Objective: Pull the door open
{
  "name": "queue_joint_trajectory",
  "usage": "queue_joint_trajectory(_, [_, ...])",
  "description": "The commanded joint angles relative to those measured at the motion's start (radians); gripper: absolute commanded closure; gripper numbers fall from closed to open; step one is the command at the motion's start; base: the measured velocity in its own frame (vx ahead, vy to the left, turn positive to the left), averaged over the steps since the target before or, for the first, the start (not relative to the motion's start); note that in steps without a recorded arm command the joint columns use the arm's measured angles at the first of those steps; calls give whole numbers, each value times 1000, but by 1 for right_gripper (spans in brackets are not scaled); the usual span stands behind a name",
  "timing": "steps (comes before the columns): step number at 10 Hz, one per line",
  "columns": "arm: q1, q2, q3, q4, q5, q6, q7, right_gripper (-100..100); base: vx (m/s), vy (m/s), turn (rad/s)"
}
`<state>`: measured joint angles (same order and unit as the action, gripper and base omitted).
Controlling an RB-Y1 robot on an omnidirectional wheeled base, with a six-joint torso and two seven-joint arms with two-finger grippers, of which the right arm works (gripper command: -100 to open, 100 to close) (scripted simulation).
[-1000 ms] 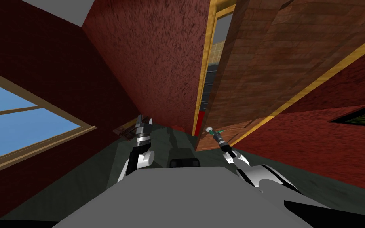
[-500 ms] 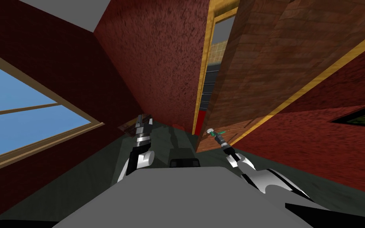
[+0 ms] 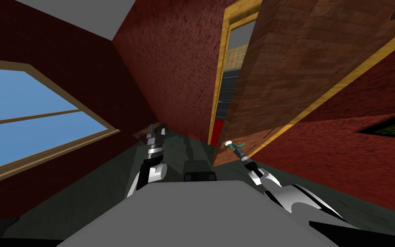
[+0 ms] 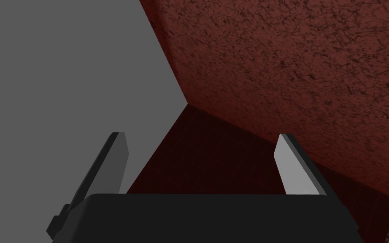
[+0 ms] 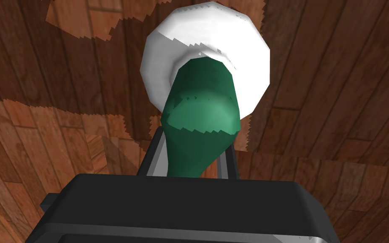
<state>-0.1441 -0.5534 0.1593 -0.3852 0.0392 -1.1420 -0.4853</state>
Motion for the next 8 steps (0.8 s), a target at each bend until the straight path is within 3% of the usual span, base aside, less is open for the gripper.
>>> queue_joint_trajectory(1, [15,-16,6,-2,4,-31,-12,100,-129,-52,93])
queue_joint_trajectory(3, [6,-11,6,13,4,-35,-10,100,-71,-34,20])
queue_joint_trajectory(6, [17,-18,10,22,5,-58,-17,100,-191,-102,192])
queue_joint_trajectory(8, [17,-18,10,22,5,-58,-17,100,-84,-46,22])
